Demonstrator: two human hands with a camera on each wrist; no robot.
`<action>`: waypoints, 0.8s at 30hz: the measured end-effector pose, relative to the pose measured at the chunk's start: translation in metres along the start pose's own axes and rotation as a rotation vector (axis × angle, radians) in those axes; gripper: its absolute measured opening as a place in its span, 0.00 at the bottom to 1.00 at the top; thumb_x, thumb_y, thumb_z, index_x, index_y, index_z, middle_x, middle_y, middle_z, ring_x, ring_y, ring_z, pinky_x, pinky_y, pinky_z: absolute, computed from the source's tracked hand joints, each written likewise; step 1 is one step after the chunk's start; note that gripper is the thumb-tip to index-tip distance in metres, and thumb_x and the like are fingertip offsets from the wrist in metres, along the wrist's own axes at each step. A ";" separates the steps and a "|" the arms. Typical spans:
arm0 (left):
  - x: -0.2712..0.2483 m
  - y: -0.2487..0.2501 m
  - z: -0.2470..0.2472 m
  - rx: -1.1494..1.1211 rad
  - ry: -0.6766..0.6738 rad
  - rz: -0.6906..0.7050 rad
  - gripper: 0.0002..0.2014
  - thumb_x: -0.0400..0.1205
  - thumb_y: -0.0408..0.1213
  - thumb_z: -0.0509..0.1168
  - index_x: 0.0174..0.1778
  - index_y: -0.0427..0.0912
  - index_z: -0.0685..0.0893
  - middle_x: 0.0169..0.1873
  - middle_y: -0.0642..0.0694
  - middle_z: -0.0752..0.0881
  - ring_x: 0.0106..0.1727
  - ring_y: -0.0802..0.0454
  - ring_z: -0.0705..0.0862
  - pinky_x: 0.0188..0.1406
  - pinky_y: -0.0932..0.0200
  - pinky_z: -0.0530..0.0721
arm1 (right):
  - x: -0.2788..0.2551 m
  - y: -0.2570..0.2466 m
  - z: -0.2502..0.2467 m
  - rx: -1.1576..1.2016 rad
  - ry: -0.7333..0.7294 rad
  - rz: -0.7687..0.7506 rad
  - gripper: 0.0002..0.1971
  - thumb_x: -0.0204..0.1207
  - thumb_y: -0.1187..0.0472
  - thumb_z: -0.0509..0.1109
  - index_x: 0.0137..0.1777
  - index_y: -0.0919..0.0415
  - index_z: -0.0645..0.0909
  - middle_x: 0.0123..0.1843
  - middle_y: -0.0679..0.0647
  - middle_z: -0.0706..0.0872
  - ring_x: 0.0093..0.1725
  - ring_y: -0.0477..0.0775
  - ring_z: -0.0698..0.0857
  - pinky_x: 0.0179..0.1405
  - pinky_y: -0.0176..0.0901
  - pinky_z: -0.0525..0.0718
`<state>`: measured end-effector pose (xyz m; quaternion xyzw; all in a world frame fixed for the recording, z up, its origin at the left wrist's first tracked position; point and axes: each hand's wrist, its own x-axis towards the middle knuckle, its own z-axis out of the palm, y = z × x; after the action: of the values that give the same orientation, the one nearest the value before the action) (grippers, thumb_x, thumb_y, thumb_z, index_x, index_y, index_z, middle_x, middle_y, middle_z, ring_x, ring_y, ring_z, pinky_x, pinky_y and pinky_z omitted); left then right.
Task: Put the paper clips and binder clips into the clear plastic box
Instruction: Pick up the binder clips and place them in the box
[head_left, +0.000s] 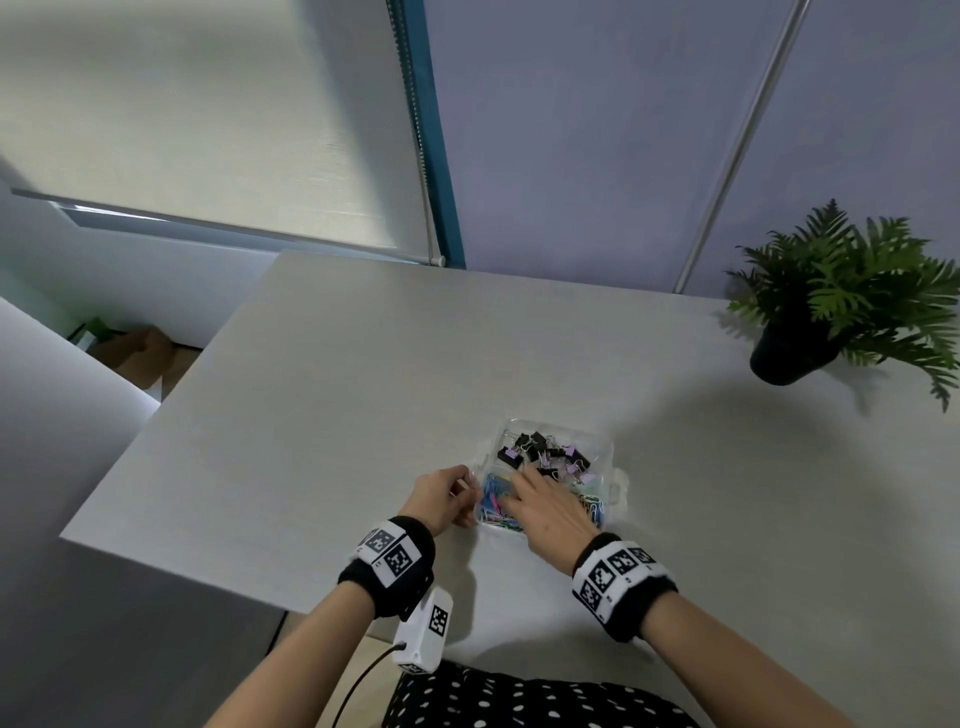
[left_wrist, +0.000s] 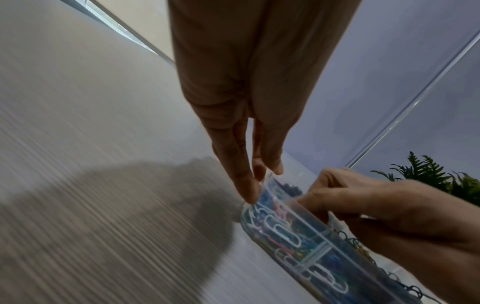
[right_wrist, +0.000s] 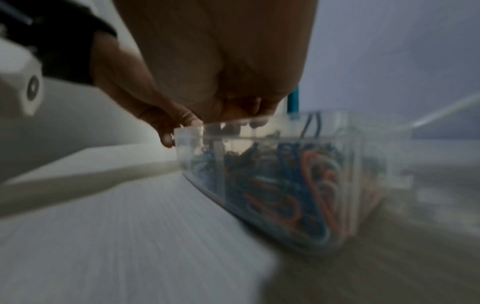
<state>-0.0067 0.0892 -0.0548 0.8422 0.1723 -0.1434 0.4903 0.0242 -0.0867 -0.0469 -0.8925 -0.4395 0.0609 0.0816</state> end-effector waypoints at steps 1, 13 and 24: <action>0.001 -0.001 0.000 -0.005 -0.004 -0.005 0.05 0.80 0.31 0.64 0.39 0.38 0.77 0.24 0.47 0.82 0.17 0.65 0.81 0.23 0.69 0.84 | -0.003 0.001 0.001 0.053 0.001 -0.003 0.19 0.56 0.72 0.76 0.47 0.56 0.86 0.49 0.51 0.82 0.51 0.51 0.72 0.31 0.39 0.75; 0.001 -0.003 0.000 -0.007 -0.022 -0.008 0.05 0.81 0.31 0.64 0.41 0.36 0.76 0.25 0.47 0.82 0.17 0.64 0.81 0.25 0.67 0.85 | -0.010 0.093 -0.024 0.007 0.139 0.166 0.15 0.55 0.76 0.71 0.27 0.53 0.81 0.66 0.58 0.81 0.74 0.60 0.63 0.68 0.57 0.73; 0.003 0.000 -0.004 0.134 -0.022 0.012 0.11 0.81 0.33 0.64 0.34 0.48 0.72 0.29 0.52 0.82 0.18 0.71 0.80 0.25 0.76 0.81 | -0.008 0.104 -0.024 0.155 0.074 0.283 0.23 0.65 0.82 0.59 0.49 0.57 0.85 0.75 0.60 0.70 0.79 0.63 0.59 0.76 0.57 0.63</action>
<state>-0.0032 0.0929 -0.0541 0.8726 0.1516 -0.1609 0.4354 0.1043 -0.1579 -0.0442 -0.9381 -0.3001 0.0724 0.1568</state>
